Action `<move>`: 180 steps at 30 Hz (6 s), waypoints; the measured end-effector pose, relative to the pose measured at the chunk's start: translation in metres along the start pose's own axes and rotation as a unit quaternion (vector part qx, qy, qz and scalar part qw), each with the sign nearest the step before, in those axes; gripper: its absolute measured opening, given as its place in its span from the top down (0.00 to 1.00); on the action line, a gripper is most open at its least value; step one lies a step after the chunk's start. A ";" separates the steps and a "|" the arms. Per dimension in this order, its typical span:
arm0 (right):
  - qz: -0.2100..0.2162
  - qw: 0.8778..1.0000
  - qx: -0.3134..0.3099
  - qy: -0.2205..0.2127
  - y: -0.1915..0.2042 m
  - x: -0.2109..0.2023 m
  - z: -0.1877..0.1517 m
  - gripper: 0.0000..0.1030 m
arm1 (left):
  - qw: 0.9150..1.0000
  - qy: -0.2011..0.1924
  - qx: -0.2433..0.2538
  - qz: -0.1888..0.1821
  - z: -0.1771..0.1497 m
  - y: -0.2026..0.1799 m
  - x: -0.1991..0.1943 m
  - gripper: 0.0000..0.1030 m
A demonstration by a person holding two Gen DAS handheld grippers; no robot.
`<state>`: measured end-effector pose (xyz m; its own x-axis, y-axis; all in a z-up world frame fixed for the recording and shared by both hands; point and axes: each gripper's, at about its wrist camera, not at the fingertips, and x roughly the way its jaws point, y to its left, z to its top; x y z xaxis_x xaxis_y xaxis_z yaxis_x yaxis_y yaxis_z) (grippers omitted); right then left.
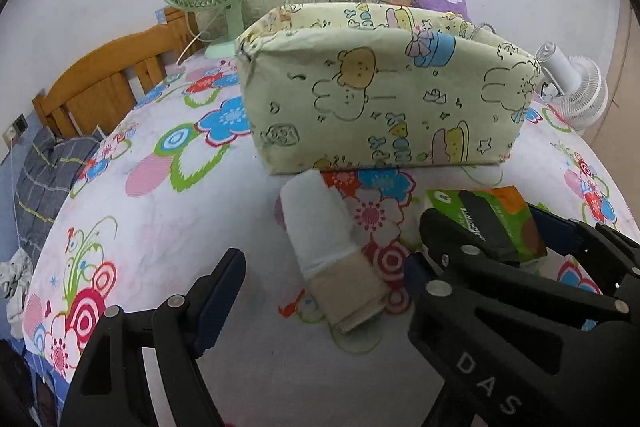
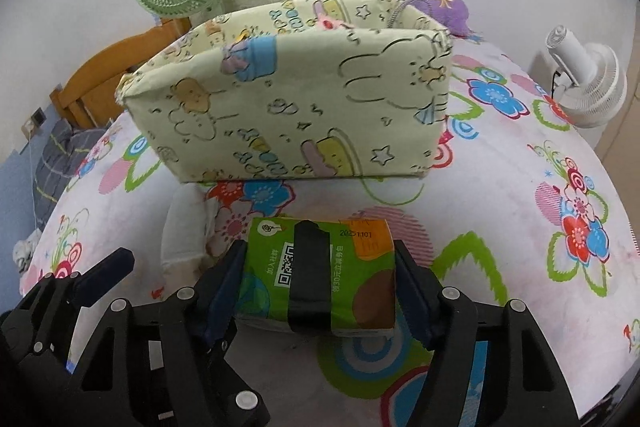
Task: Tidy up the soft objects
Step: 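Close the left tool on the white rolled cloth item, then lift the white item over the box with the left tool while the right tool carries the green pack, then lower both items into the box and open both tools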
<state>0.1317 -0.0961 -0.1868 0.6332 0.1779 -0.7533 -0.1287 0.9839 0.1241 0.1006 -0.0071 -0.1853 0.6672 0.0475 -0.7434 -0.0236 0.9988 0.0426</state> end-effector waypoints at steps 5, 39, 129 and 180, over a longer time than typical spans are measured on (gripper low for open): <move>-0.001 1.000 0.007 -0.007 -0.005 0.001 0.009 0.31 | 1.000 -0.006 -0.003 0.007 0.010 -0.001 0.009 0.26; 0.003 0.999 0.013 -0.045 -0.004 -0.037 0.011 0.31 | 0.997 -0.027 -0.035 -0.057 0.011 -0.003 -0.030 0.74; 0.048 0.988 -0.007 -0.144 -0.016 -0.045 0.148 0.31 | 0.990 -0.125 -0.021 -0.057 0.141 -0.015 -0.033 0.74; 0.079 0.992 -0.035 -0.093 0.016 0.011 0.147 0.15 | 0.997 -0.067 -0.022 0.009 0.130 0.017 0.005 0.24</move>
<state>0.2483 -0.0760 -0.0984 0.7298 0.3356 -0.5956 -0.2857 0.9412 0.1803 0.2004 0.0090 -0.1014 0.7596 0.0669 -0.6469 -0.0671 0.9974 0.0244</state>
